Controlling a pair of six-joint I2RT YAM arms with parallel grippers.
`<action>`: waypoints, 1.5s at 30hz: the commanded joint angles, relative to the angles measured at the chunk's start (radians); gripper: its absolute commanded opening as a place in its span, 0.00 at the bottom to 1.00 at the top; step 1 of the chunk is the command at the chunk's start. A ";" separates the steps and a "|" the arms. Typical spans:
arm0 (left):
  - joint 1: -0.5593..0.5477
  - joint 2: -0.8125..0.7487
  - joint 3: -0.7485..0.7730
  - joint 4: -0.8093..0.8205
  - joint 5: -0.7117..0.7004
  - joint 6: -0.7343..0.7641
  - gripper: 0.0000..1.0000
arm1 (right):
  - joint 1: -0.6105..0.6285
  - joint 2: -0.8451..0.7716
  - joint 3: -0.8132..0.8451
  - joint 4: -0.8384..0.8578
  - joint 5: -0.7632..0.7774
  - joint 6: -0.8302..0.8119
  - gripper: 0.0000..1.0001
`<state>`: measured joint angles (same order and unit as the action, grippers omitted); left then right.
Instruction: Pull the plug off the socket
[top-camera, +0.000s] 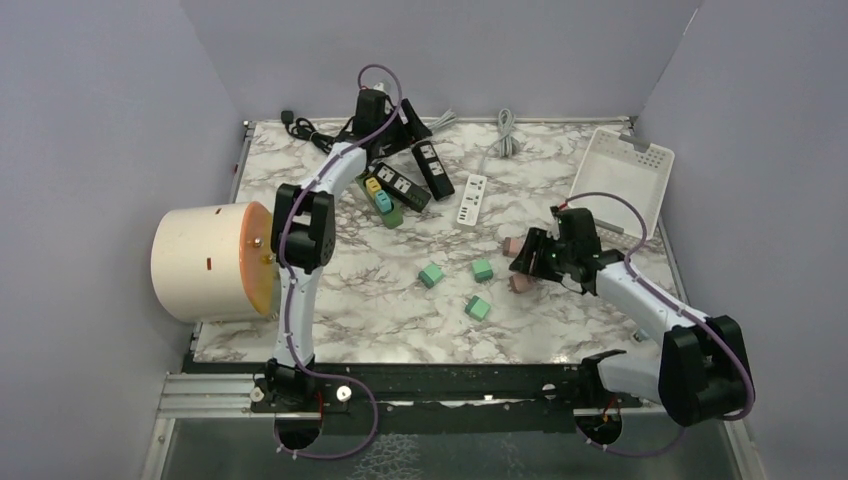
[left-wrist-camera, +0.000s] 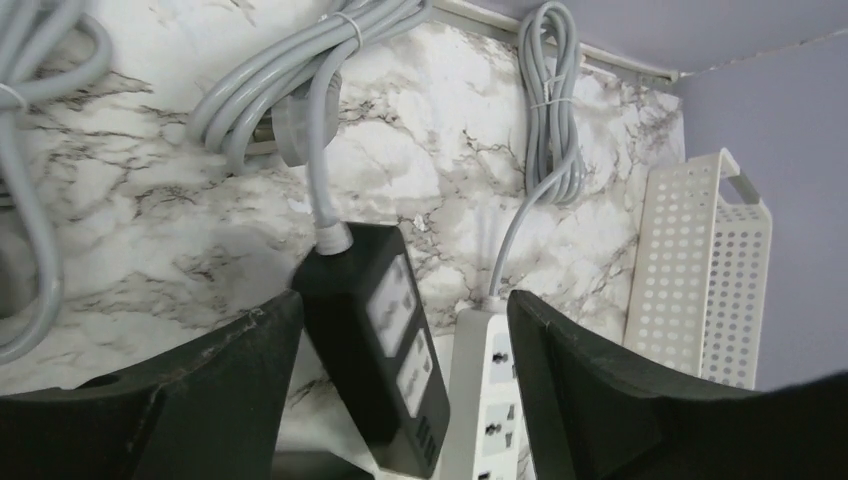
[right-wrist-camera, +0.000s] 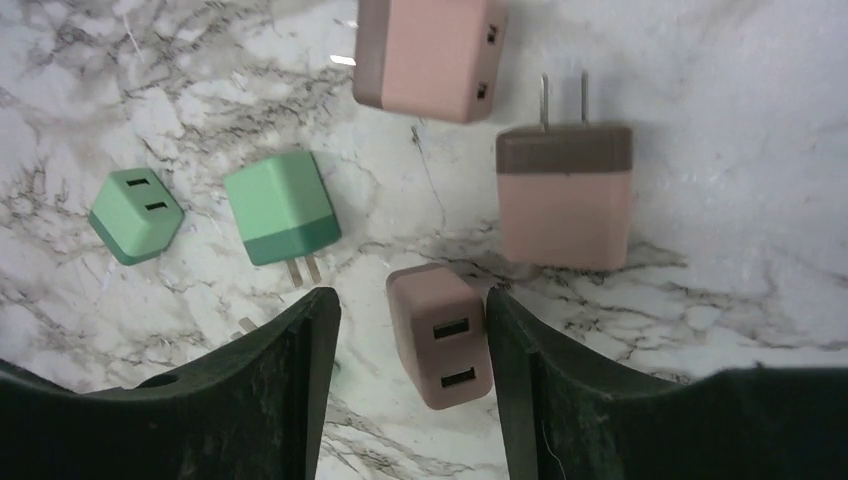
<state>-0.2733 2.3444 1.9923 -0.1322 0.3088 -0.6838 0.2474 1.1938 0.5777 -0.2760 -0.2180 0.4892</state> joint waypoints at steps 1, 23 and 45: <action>0.028 -0.198 -0.042 -0.018 0.029 0.072 0.87 | 0.002 0.020 0.125 0.036 0.054 -0.060 0.63; 0.332 -0.775 -0.791 -0.003 0.063 0.044 0.98 | 0.283 1.185 1.538 -0.027 -0.347 -0.045 0.43; 0.336 -0.734 -0.844 0.026 0.104 0.038 0.97 | 0.313 1.334 1.598 -0.102 -0.294 0.045 0.47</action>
<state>0.0578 1.6054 1.1477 -0.1364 0.3832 -0.6468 0.5552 2.4710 2.0918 -0.3458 -0.6209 0.5110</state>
